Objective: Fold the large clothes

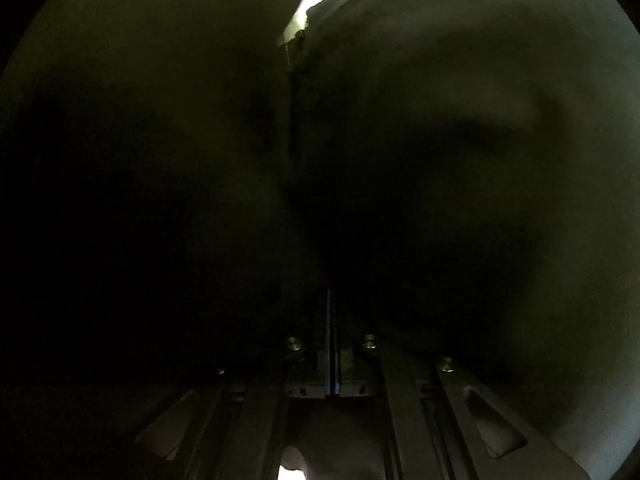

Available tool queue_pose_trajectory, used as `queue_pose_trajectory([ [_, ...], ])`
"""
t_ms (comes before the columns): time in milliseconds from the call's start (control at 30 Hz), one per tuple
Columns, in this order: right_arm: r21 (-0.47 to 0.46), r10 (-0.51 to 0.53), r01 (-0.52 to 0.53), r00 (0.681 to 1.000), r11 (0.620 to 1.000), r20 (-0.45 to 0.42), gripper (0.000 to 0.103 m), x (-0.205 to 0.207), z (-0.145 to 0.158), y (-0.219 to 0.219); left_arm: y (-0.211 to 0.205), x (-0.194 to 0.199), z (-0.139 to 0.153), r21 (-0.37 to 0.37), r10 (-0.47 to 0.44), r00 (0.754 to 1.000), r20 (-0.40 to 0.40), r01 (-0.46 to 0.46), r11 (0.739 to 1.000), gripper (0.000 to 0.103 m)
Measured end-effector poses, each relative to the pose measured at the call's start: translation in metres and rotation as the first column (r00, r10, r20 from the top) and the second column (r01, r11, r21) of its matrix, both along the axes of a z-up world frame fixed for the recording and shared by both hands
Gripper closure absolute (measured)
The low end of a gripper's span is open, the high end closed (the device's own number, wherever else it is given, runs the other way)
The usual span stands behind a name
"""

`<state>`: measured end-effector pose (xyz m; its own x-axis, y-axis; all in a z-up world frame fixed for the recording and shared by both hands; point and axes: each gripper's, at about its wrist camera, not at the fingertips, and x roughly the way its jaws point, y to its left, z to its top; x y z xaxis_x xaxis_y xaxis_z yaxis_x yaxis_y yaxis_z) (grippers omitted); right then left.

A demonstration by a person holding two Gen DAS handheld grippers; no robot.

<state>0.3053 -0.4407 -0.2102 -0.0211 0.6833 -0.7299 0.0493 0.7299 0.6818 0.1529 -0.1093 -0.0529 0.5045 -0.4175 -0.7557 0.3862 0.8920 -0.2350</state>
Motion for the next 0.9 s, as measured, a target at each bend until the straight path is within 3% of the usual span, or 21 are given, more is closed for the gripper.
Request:
queue_pose_trajectory([
  [133,0.134,-0.055,0.064,0.996,0.989,-0.069,0.103,-0.009,-0.011,-0.029,-0.020,-0.020,-0.002,0.023,-0.031,0.999,-0.021,0.031,0.999,0.097],
  [300,0.185,-0.108,0.141,0.978,0.973,-0.177,0.103,-0.012,-0.009,-0.053,-0.022,-0.022,0.002,0.055,-0.042,0.999,0.025,0.041,0.998,0.097],
  [367,0.208,-0.084,0.129,0.974,0.970,-0.210,0.103,-0.005,-0.004,-0.067,-0.025,-0.015,0.010,0.060,-0.049,0.997,0.051,0.046,0.997,0.097],
  [500,0.140,-0.064,0.076,0.994,0.987,-0.088,0.103,0.024,0.029,-0.112,-0.045,-0.014,0.015,0.120,-0.086,0.995,0.055,0.079,0.990,0.097],
  [600,0.099,-0.144,0.147,0.989,0.984,-0.037,0.103,0.046,0.053,-0.167,-0.059,-0.008,0.008,0.113,-0.090,0.995,0.032,0.086,0.990,0.097],
  [733,0.049,-0.294,0.292,0.955,0.955,0.041,0.101,0.043,0.092,-0.264,-0.076,-0.002,-0.025,0.091,-0.076,0.994,-0.075,0.083,0.992,0.097],
  [767,0.027,-0.309,0.308,0.949,0.951,0.054,0.101,0.066,0.095,-0.295,-0.076,-0.002,-0.034,0.094,-0.072,0.994,-0.086,0.080,0.992,0.096],
  [800,-0.006,-0.320,0.321,0.945,0.947,0.061,0.101,0.063,0.101,-0.315,-0.082,-0.006,-0.047,0.107,-0.072,0.992,-0.102,0.083,0.991,0.095],
  [900,-0.105,-0.331,0.331,0.943,0.938,0.019,0.101,0.048,0.108,-0.367,-0.094,-0.015,-0.084,0.134,-0.079,0.972,-0.221,0.111,0.985,0.089],
])
